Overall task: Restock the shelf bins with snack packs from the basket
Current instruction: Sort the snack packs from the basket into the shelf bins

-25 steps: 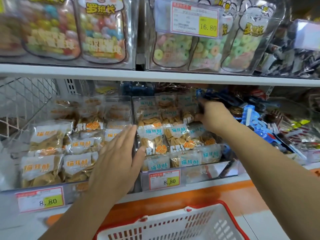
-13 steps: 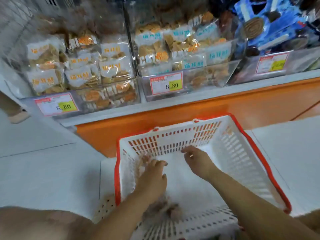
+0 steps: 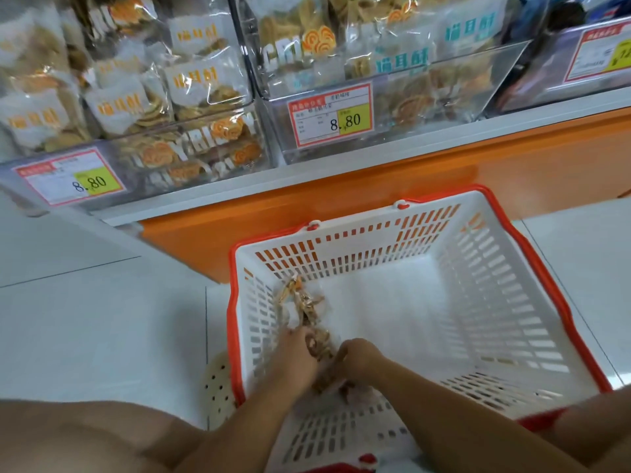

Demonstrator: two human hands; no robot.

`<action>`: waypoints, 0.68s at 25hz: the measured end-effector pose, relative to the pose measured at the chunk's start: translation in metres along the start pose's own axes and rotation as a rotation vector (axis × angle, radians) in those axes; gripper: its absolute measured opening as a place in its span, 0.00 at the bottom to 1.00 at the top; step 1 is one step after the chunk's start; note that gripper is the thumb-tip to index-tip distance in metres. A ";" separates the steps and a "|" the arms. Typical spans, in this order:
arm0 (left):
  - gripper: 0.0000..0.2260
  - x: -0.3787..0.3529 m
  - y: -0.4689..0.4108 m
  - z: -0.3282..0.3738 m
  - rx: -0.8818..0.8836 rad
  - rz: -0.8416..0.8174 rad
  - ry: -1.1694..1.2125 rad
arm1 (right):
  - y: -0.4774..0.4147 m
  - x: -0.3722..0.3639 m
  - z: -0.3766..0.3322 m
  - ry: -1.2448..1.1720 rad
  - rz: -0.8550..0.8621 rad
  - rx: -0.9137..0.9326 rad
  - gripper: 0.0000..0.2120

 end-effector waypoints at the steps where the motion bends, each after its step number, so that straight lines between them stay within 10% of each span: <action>1: 0.17 0.002 -0.001 -0.004 0.032 0.011 0.025 | 0.002 0.004 0.000 -0.012 0.014 0.021 0.16; 7: 0.19 0.026 0.018 0.019 0.179 0.086 0.261 | 0.041 0.089 0.015 -0.505 0.345 0.109 0.05; 13: 0.32 0.022 0.050 0.069 0.329 -0.577 1.167 | 0.105 0.123 0.003 -0.810 0.509 0.441 0.06; 17: 0.14 0.036 0.059 0.087 0.174 -0.600 1.456 | 0.124 0.121 0.006 -0.804 0.510 0.450 0.09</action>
Point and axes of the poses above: each hand's wrist, its own y-axis away from the middle knuckle, its own x-axis out of the back of the hand, z = x × y, the point moved 4 cm from there along -y, towards the middle knuckle, and after that the axes turned 7 degrees about x, right-handed, at the moved point
